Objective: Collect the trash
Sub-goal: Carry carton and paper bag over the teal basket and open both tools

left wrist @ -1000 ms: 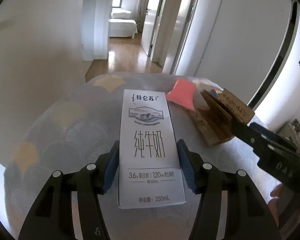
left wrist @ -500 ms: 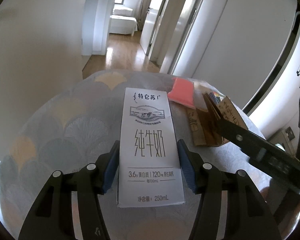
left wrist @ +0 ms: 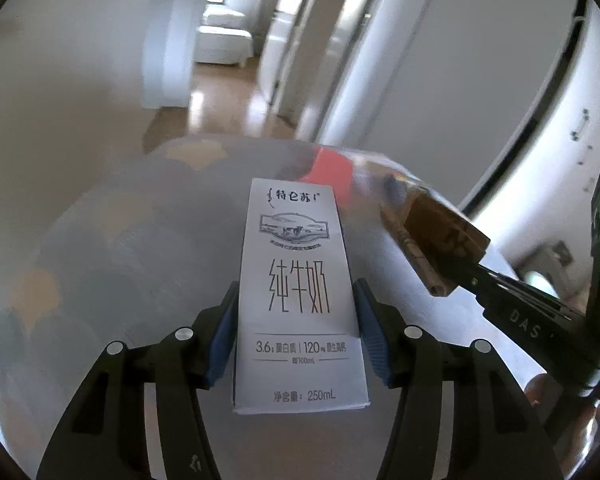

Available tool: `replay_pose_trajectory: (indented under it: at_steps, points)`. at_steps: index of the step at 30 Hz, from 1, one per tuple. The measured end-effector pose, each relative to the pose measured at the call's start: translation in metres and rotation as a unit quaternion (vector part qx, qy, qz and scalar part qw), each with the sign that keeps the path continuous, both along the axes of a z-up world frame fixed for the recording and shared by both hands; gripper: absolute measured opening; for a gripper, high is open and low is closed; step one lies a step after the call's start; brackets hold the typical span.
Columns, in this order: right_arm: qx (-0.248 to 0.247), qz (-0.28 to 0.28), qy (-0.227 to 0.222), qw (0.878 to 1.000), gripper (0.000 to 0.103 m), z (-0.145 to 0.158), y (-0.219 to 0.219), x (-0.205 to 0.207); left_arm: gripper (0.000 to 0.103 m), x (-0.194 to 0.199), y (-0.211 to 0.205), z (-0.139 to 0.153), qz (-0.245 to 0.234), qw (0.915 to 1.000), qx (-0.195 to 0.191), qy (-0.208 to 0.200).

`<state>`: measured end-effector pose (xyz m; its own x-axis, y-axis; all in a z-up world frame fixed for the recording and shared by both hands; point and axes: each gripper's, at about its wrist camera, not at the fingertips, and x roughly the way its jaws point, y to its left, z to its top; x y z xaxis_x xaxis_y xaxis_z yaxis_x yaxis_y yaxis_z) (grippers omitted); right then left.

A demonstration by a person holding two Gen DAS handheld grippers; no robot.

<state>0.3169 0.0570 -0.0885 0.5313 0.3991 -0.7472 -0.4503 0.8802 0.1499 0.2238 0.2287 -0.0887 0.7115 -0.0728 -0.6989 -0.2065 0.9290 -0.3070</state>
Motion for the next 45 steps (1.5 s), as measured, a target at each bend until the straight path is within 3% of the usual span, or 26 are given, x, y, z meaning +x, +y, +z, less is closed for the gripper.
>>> replay_pose_trajectory:
  at_steps: [11, 20, 27, 32, 38, 40, 45]
  points:
    - [0.036, -0.057, -0.025, 0.997, 0.005, 0.030, -0.096, -0.046, 0.053, -0.020, -0.068, 0.017, -0.086, 0.9956, -0.030, -0.023]
    - [0.070, -0.130, -0.054, 0.987, 0.005, 0.054, -0.185, -0.068, 0.053, -0.010, -0.157, 0.043, -0.181, 0.9815, -0.031, -0.056]
    - [0.070, -0.224, -0.092, 0.968, 0.005, 0.072, -0.274, -0.080, 0.053, 0.013, -0.231, 0.055, -0.244, 0.9671, -0.012, -0.072]
    - [0.073, -0.292, -0.094, 0.949, 0.005, 0.069, -0.337, -0.082, 0.053, 0.039, -0.284, 0.054, -0.285, 0.9566, 0.000, -0.062]
    - [0.075, -0.359, -0.060, 0.928, 0.005, 0.047, -0.388, -0.072, 0.053, 0.069, -0.336, 0.039, -0.318, 0.9470, 0.012, -0.046]
    - [0.078, -0.370, -0.041, 0.925, 0.005, 0.036, -0.398, -0.067, 0.053, 0.083, -0.351, 0.028, -0.315, 0.9475, 0.041, -0.038]
    - [0.072, -0.381, -0.013, 0.922, 0.005, 0.016, -0.411, -0.053, 0.054, 0.106, -0.379, 0.011, -0.332, 0.9427, 0.030, -0.014]
